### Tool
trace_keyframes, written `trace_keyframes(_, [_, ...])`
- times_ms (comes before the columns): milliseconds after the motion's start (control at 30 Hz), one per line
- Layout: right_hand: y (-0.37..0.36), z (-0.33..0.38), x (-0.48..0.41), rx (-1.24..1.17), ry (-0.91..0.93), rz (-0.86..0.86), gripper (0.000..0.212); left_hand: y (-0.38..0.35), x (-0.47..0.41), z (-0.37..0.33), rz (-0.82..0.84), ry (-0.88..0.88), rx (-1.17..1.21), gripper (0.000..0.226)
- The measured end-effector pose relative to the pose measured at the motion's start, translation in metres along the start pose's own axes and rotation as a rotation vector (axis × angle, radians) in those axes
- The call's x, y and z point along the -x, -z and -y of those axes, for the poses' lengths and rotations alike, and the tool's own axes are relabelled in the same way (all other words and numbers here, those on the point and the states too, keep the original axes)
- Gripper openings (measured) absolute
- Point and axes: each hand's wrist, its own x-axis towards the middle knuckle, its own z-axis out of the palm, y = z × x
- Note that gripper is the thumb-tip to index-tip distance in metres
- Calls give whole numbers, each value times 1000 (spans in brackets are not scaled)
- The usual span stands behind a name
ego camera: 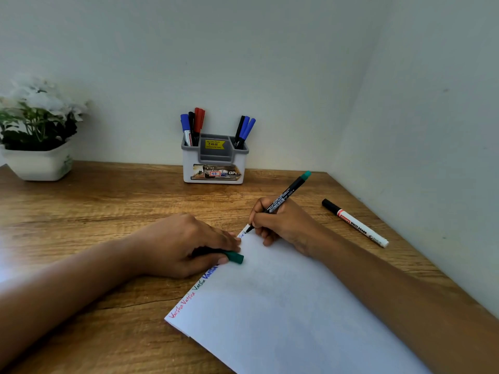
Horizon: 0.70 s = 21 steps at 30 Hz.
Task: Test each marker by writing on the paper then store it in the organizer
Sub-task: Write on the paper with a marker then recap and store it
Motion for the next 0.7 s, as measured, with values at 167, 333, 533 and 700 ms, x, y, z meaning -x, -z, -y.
trace_keyframes(167, [-1,0,0,5,-2,-11,5,-1,1,0,-4,0,5,39])
trace_keyframes(333, [-2,1,0,-3,-3,-31,7,0,0,1,4,4,-1,39])
trace_keyframes(533, [-1,0,0,-74,-20,-67,13,0,0,1,-4,0,6,39])
trace_keyframes(700, [0,-1,0,-138,-20,-60,13,0,1,1,-1,0,-2,39])
